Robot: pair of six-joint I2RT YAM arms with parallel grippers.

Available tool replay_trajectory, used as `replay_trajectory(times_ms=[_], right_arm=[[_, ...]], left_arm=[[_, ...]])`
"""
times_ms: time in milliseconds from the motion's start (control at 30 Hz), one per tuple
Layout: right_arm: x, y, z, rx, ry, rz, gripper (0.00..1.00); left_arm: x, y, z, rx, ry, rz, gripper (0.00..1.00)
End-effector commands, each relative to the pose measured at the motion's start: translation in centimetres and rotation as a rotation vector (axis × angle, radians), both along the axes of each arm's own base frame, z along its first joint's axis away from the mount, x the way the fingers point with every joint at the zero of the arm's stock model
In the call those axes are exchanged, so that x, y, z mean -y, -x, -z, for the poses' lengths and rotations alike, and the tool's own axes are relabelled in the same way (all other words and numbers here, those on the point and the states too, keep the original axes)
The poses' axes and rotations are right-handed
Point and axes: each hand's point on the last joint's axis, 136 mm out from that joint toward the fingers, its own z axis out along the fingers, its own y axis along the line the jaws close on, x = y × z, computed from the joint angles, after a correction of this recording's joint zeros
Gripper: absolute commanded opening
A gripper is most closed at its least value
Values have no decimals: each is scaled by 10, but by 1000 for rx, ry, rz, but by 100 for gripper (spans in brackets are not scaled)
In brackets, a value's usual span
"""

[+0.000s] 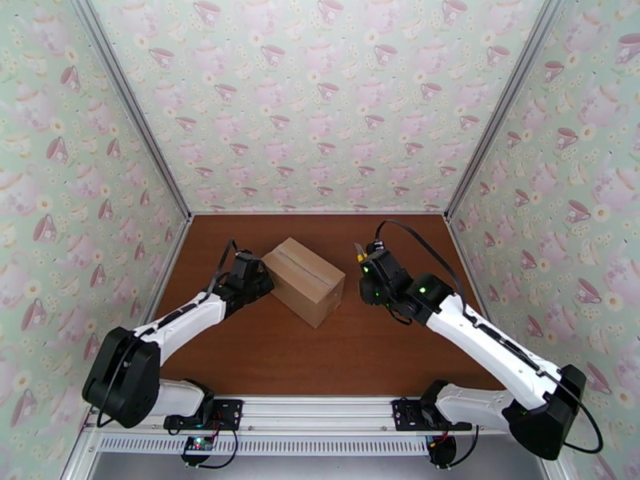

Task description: Unpack the express box

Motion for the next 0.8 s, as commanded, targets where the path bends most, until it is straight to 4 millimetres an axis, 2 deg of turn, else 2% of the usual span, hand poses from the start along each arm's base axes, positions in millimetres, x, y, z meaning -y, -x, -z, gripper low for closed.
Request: replay_trajectory(times_ms=[0, 200, 267, 400, 600, 767], right_arm=[[9, 13, 1, 7, 32, 34, 0], [2, 31, 3, 20, 31, 20, 0], [5, 42, 9, -10, 44, 12, 0], [4, 55, 17, -27, 30, 10, 0], [4, 74, 28, -42, 72, -12, 0], [-3, 82, 32, -41, 74, -29, 0]], left_arm=[[5, -20, -16, 65, 12, 21, 6], [-8, -32, -24, 96, -22, 4, 6], [-13, -31, -27, 90, -34, -1, 6], [-20, -16, -39, 96, -45, 1, 8], [-20, 6, -73, 147, -27, 20, 15], [-10, 6, -104, 193, -14, 56, 24]])
